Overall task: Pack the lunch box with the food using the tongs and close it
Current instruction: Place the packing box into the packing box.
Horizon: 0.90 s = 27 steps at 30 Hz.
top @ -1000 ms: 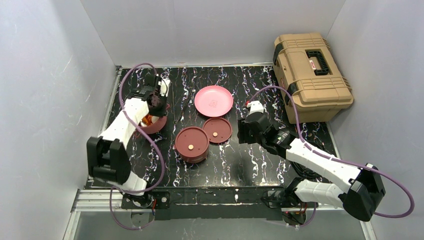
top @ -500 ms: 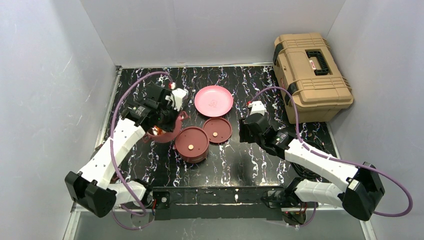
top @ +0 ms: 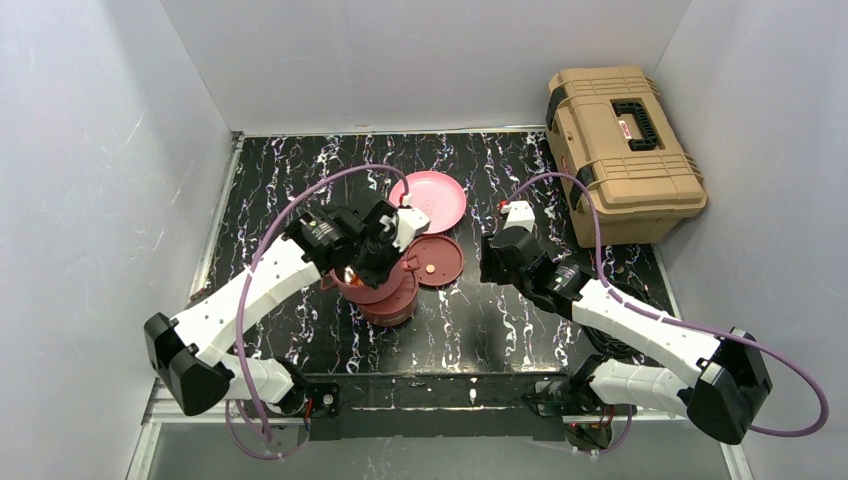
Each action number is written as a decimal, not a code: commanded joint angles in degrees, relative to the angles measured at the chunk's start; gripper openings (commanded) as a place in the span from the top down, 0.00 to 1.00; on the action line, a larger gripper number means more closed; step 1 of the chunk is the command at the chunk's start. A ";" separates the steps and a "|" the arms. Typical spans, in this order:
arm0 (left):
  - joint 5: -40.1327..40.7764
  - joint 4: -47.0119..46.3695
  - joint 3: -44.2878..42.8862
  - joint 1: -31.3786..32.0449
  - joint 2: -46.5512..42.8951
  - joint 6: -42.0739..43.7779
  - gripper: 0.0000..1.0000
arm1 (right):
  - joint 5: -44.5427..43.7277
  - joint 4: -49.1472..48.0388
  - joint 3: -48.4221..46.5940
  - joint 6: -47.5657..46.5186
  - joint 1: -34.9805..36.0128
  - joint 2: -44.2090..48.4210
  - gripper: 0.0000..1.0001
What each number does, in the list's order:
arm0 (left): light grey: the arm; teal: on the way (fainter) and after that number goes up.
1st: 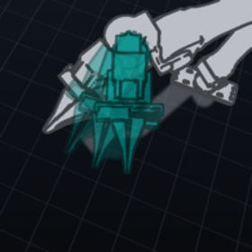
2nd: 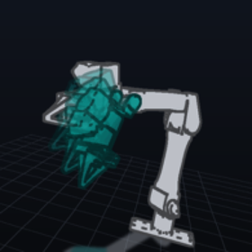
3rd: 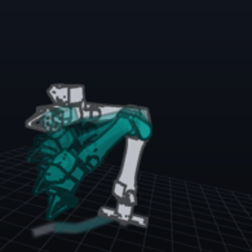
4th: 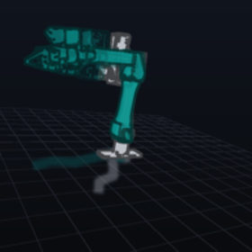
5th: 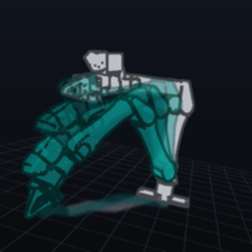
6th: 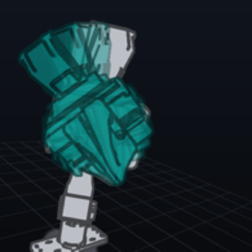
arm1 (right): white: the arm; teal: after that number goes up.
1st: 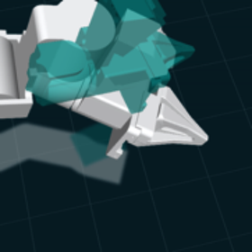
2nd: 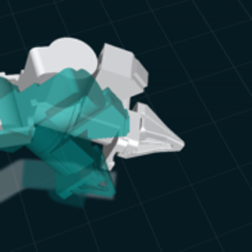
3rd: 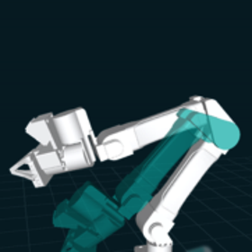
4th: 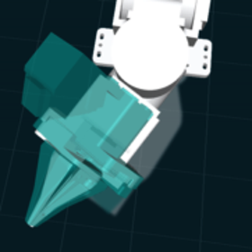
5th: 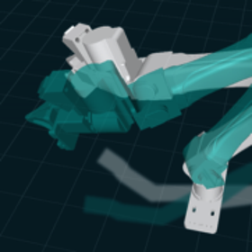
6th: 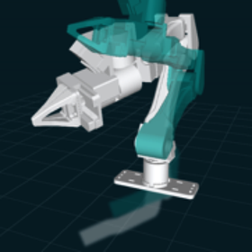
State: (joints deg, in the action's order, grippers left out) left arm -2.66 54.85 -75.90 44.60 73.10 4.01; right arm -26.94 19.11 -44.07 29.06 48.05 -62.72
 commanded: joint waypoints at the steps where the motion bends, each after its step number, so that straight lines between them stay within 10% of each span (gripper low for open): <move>1: 1.86 -0.09 -2.59 2.64 0.37 2.00 1.00 | -2.22 -1.23 -0.11 1.36 -0.15 1.43 0.38; 27: 14.88 -1.65 -1.50 14.19 7.44 -10.29 1.00 | -1.92 -2.06 0.41 2.01 -0.15 0.20 0.38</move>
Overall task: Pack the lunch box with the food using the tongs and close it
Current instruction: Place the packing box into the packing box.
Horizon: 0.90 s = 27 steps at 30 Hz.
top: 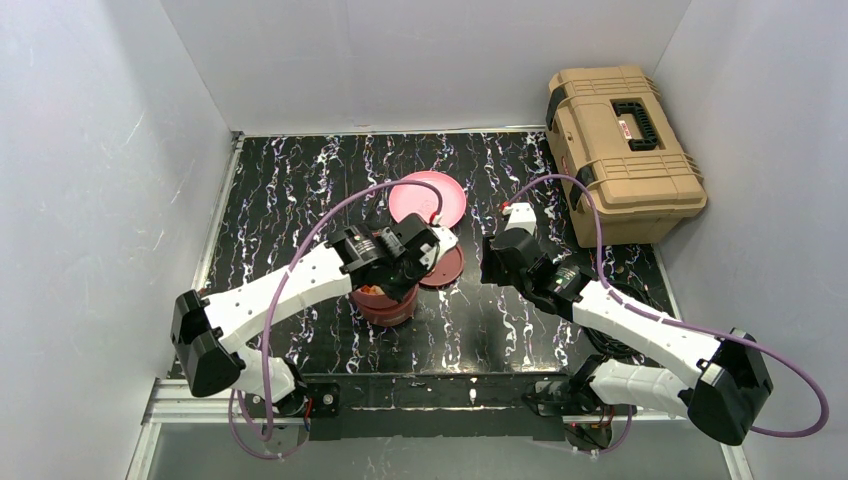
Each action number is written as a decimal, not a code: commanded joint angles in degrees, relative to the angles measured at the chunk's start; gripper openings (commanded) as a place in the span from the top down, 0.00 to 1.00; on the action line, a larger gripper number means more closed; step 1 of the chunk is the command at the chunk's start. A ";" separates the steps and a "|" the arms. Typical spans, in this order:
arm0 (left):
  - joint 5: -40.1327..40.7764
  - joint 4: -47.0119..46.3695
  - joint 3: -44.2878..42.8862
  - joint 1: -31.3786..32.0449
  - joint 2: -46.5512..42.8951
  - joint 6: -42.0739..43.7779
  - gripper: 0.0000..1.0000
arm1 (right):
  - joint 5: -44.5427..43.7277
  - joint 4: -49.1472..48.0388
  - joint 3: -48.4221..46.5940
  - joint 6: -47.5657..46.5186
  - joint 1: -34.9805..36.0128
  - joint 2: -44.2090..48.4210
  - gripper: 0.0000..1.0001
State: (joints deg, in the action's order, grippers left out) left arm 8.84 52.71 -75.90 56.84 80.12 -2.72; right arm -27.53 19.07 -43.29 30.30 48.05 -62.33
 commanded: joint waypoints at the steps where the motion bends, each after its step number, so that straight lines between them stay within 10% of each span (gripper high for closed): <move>1: 3.88 0.65 -1.64 2.11 0.49 -3.99 1.00 | -1.19 -2.08 -0.39 0.79 -0.15 -0.26 0.38; 27: 5.44 4.30 -3.86 4.24 2.50 -10.61 1.00 | 0.34 -2.99 1.02 1.62 -0.15 -0.60 0.36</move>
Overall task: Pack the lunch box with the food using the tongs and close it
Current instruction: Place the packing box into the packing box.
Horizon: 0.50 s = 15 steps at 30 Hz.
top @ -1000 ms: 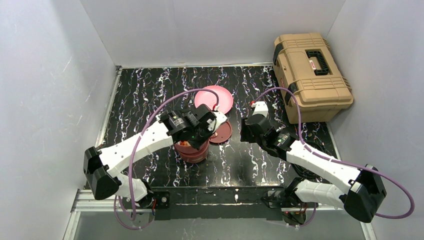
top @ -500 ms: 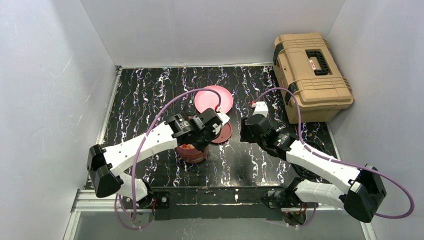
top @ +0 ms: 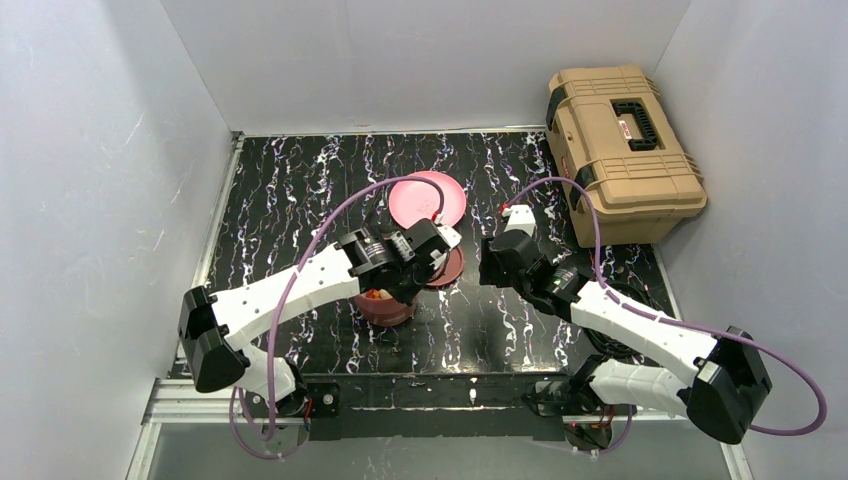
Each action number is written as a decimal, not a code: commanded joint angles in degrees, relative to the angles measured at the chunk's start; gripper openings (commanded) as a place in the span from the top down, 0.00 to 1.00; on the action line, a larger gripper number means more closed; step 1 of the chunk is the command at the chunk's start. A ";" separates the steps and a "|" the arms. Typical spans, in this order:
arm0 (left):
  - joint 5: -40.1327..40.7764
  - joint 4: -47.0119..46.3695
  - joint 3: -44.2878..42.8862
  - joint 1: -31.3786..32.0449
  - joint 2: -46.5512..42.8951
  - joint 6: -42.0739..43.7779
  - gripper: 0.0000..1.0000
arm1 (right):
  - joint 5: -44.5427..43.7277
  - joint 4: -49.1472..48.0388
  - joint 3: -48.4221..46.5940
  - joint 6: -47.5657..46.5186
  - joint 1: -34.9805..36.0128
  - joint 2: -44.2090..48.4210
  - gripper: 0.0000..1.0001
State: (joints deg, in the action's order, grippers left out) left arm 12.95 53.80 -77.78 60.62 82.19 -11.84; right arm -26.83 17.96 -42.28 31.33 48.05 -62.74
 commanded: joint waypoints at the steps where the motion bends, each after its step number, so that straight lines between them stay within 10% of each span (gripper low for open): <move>1: 1.16 3.19 -2.08 0.46 0.47 -1.64 1.00 | -0.21 -1.87 -0.06 0.72 -0.15 -0.26 0.36; 15: -4.94 -0.21 -5.23 0.55 -2.61 -1.99 0.52 | 4.12 -2.64 -1.87 1.82 -0.15 -0.54 0.33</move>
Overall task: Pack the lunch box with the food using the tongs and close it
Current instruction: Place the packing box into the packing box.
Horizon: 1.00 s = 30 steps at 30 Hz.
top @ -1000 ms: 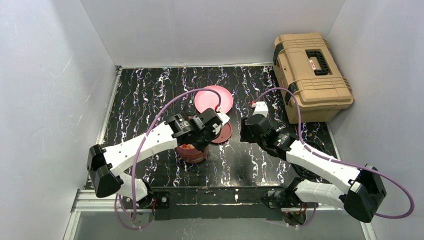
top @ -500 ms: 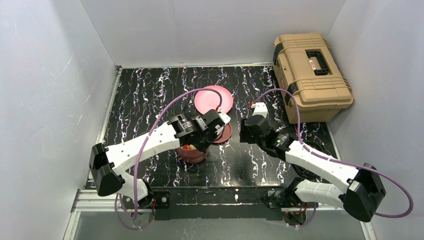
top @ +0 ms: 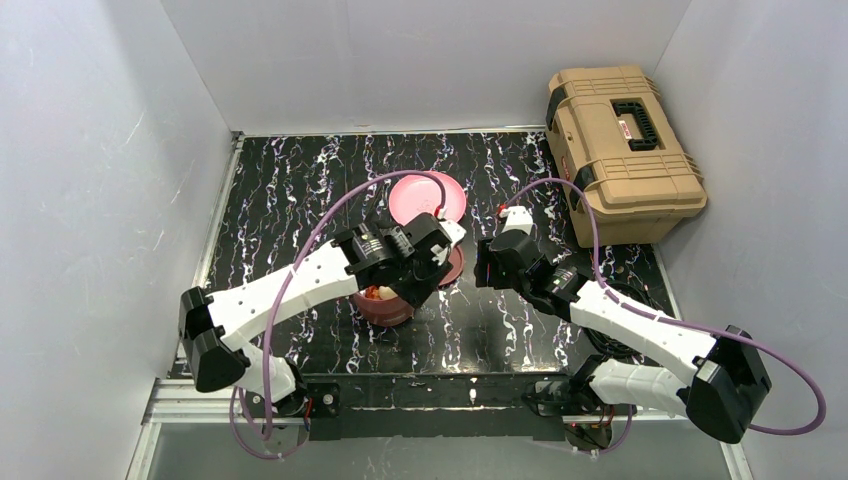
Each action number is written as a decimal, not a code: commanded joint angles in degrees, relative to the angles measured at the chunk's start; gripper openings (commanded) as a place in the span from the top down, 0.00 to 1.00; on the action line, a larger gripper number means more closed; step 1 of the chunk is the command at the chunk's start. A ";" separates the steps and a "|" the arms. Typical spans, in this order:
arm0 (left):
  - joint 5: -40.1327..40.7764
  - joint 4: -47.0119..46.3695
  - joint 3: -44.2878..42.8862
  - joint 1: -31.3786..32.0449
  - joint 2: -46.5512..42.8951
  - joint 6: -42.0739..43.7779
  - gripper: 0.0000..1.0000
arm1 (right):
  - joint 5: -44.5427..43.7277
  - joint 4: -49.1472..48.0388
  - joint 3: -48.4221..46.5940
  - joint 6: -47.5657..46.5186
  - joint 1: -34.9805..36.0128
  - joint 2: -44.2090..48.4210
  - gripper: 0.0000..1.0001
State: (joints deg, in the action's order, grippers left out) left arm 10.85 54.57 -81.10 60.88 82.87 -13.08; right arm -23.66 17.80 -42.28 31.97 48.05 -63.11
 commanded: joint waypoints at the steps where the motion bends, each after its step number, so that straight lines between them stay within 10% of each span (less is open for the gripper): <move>1: -2.73 -1.38 -1.90 0.29 -3.85 -1.05 0.48 | 1.35 -2.64 -2.04 1.24 -0.15 -0.16 0.33; 8: 2.56 -0.25 -2.74 -1.42 -7.91 -3.25 0.24 | 7.34 -5.80 -3.12 2.56 -0.15 -1.20 0.32; 30: -4.10 -4.85 15.61 -38.48 -30.12 -9.94 0.11 | 10.16 -0.35 -21.40 5.92 5.13 -9.50 0.39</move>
State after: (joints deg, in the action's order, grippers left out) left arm 6.11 52.16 -68.75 27.29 55.64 -20.67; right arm -9.30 13.80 -57.23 37.56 49.98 -69.49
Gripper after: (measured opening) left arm 0.879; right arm 0.618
